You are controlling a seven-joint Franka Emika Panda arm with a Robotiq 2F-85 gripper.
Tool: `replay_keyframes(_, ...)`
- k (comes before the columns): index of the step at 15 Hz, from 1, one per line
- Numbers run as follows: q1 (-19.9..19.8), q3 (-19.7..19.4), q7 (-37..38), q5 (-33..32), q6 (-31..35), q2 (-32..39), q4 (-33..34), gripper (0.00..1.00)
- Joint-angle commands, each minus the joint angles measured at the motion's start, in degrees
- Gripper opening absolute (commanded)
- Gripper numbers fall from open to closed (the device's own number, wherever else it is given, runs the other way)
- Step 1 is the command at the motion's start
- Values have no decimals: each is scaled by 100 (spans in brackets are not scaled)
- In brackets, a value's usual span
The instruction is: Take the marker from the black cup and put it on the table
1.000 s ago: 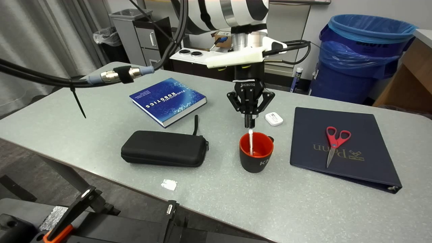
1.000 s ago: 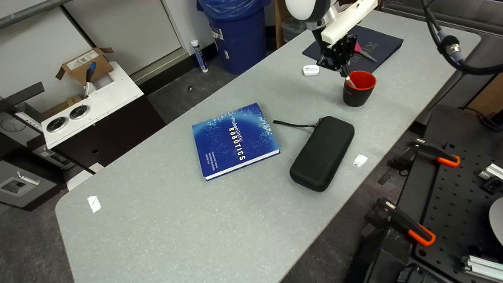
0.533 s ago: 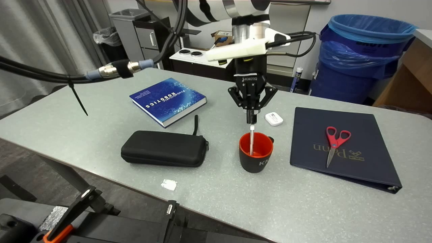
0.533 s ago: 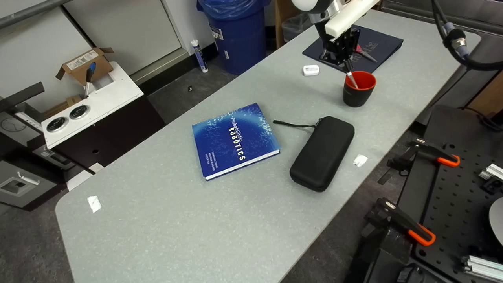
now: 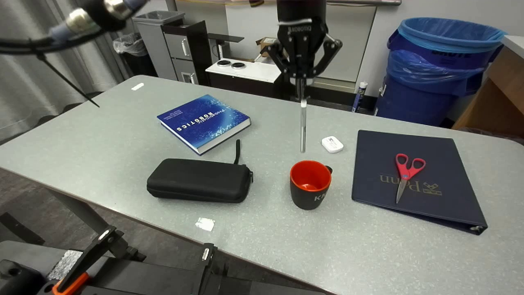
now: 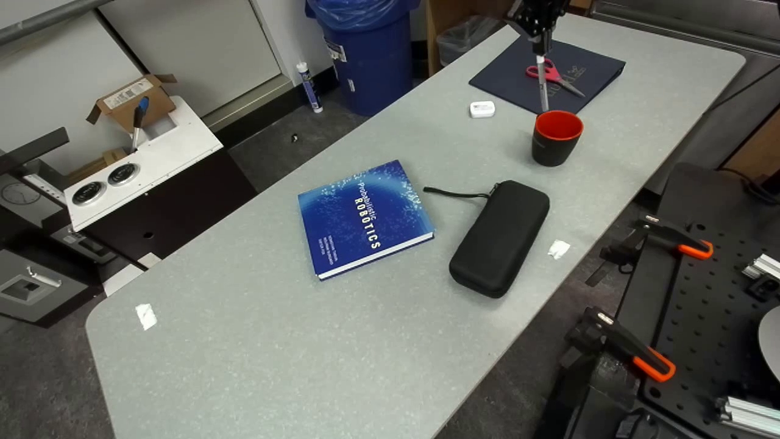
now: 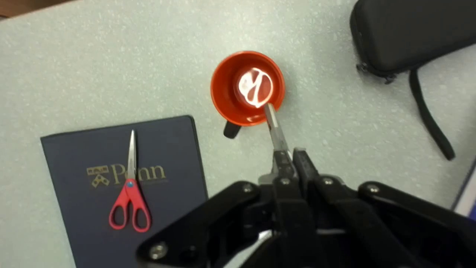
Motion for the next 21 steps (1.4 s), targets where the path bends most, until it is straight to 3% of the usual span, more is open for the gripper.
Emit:
replay_keyframes(1,-42,216,-692,1014,127,76,421,2)
replay_keyframes(4,-91,374,-1278,2016,-100,815,1105,2)
replay_keyframes(7,-208,528,-1558,2461,-340,1615,1684,2)
replay_keyframes(12,-324,607,-1356,2222,-656,2821,2542,2)
replay_keyframes(17,-422,583,-1177,2158,-937,3545,3273,2)
replay_keyframes(18,-450,594,-1179,2175,-992,3605,3375,32)
replay_keyframes(19,-463,593,-1189,2164,-1017,3626,3434,32)
replay_keyframes(21,-475,591,-1198,2155,-999,3608,3463,47)
